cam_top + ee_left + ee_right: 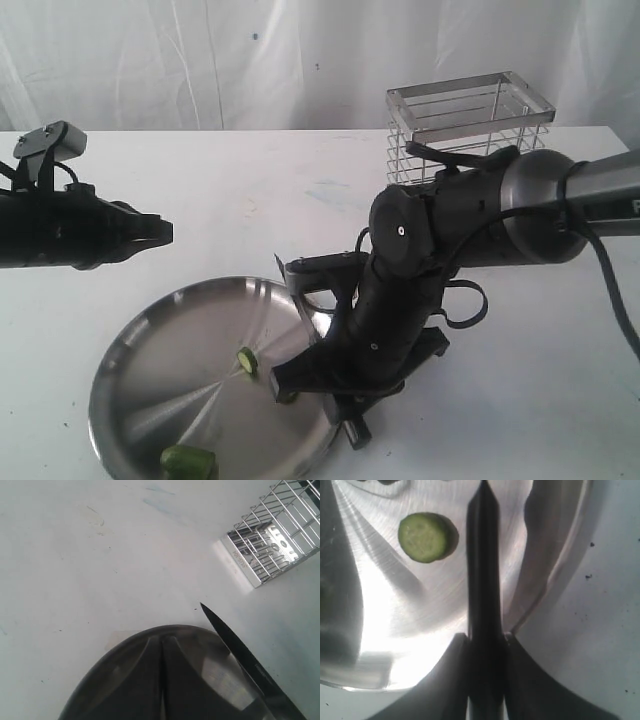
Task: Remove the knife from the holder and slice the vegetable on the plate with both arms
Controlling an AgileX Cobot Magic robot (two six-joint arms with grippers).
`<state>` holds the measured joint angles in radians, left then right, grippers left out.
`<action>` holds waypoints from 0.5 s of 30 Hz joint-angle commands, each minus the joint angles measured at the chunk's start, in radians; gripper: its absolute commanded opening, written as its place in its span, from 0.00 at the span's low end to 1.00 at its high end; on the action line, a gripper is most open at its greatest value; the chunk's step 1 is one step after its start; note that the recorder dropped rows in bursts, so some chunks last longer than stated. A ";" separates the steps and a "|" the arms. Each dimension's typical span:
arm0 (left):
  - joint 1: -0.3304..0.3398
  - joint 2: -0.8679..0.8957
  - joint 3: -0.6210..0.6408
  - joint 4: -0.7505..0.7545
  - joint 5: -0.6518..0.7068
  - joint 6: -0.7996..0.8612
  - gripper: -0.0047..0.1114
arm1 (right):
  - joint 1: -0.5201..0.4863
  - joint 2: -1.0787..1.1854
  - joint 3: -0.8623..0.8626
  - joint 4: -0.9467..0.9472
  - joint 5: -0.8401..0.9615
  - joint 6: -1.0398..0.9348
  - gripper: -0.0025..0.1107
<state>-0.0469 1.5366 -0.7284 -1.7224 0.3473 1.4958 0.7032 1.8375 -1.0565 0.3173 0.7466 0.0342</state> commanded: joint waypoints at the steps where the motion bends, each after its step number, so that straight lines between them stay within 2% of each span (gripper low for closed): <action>1: 0.004 -0.013 0.008 -0.022 0.022 0.003 0.04 | -0.006 0.005 -0.006 0.001 -0.031 -0.016 0.03; 5: 0.004 -0.013 0.008 -0.022 0.025 0.003 0.04 | -0.006 0.005 -0.014 0.001 -0.027 -0.016 0.13; 10: 0.004 -0.013 0.008 -0.022 0.040 0.003 0.04 | -0.006 0.005 -0.028 0.001 -0.018 -0.017 0.29; 15: 0.004 -0.013 0.008 -0.022 0.088 0.003 0.04 | -0.006 0.005 -0.030 0.001 -0.007 -0.034 0.34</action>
<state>-0.0469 1.5366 -0.7284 -1.7224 0.3897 1.4958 0.7032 1.8424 -1.0826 0.3173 0.7292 0.0156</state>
